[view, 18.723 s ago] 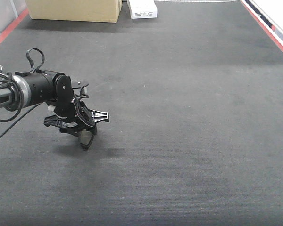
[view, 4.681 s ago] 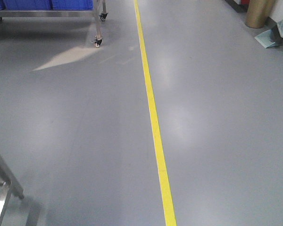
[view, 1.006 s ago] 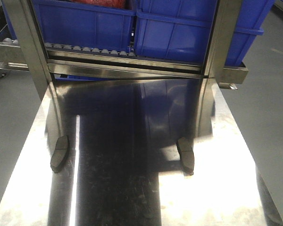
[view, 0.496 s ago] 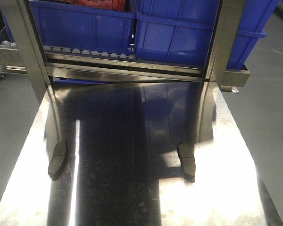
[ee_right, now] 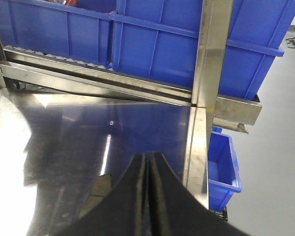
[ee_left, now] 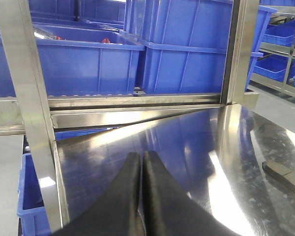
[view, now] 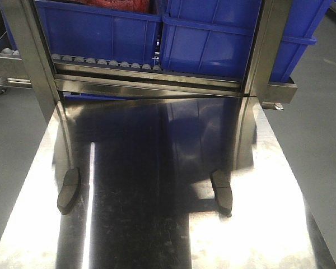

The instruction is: Move and align brake pads A on conveyor

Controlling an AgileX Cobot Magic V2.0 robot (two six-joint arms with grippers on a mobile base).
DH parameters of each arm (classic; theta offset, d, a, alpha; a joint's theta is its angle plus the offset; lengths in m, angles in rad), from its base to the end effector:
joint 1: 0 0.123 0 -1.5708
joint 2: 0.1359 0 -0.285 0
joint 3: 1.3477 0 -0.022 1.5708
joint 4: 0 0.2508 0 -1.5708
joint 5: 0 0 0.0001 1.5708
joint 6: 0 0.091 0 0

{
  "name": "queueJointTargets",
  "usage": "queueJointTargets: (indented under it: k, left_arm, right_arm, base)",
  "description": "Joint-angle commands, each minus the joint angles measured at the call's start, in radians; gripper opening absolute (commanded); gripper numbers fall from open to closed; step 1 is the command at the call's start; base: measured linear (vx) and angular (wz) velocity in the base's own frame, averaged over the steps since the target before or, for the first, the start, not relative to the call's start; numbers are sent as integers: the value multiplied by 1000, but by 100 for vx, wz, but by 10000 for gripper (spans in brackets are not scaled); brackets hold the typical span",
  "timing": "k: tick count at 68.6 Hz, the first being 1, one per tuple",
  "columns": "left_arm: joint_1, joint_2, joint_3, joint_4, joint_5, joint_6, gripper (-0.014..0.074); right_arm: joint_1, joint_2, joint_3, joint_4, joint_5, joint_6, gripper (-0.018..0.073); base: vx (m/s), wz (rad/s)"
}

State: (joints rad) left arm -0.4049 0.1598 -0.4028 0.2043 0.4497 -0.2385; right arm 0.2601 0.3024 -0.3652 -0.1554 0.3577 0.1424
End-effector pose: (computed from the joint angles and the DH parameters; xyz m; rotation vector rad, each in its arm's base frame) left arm 0.0469 -0.0113 0.2980 0.2289 1.6733 -0.2707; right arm 0.0743 0.0147 0.2847 -0.1943 1.7656 0.1374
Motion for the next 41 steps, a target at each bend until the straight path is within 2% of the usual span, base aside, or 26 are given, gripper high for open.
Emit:
queueJointTargets:
  k: [1, 41]
  left_arm:
    - [-3, 13, -27, 5, -71, -1, -5]
    - [-3, 13, -27, -2, -87, -2, 4]
  right_arm:
    - [-2, 10, -25, -13, -73, -6, -9]
    - [-2, 10, -25, -13, -71, -6, -9]
  base:
    - [0, 0]
    - [0, 0]
